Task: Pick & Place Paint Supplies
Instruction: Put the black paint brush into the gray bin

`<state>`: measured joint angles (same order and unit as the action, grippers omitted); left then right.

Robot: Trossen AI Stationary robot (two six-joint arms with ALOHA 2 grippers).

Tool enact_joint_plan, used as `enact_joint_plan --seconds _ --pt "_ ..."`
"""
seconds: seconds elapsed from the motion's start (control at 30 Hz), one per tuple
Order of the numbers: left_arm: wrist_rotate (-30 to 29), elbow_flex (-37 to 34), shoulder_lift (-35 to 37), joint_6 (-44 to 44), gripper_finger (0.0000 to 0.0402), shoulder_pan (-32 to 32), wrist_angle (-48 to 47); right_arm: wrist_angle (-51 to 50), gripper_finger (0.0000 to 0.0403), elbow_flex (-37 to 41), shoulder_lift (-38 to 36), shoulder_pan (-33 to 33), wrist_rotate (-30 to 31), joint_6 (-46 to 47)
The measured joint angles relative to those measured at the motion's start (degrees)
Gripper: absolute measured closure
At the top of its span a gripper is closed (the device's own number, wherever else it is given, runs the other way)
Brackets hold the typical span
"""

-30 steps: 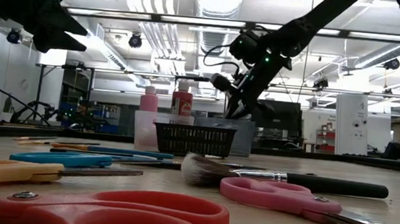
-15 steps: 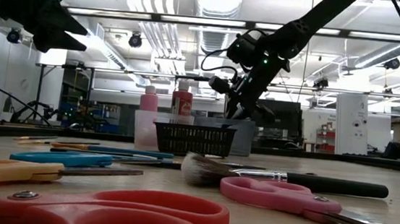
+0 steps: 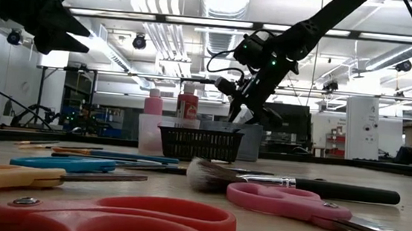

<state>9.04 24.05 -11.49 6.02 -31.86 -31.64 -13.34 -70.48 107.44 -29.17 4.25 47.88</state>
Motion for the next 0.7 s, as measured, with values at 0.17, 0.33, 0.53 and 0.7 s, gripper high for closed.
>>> enact_joint_plan --seconds 0.17,0.33,0.53,0.7 --pt "-0.02 0.0 0.0 0.0 0.0091 -0.02 -0.02 -0.02 0.0294 0.0 -0.01 0.0 0.02 -0.78" --pt "0.0 0.0 0.0 0.0 0.0091 0.0 0.0 0.0 0.0294 0.0 -1.26 0.02 -0.14 -7.98" --pt "0.0 0.0 0.01 0.0 0.0091 -0.02 -0.02 0.07 0.0294 0.04 -6.08 0.87 -2.95 -24.11" --pt "-0.01 0.0 0.01 0.0 0.0091 0.0 -0.02 0.15 0.0294 0.11 -10.14 2.97 -2.95 -34.27"
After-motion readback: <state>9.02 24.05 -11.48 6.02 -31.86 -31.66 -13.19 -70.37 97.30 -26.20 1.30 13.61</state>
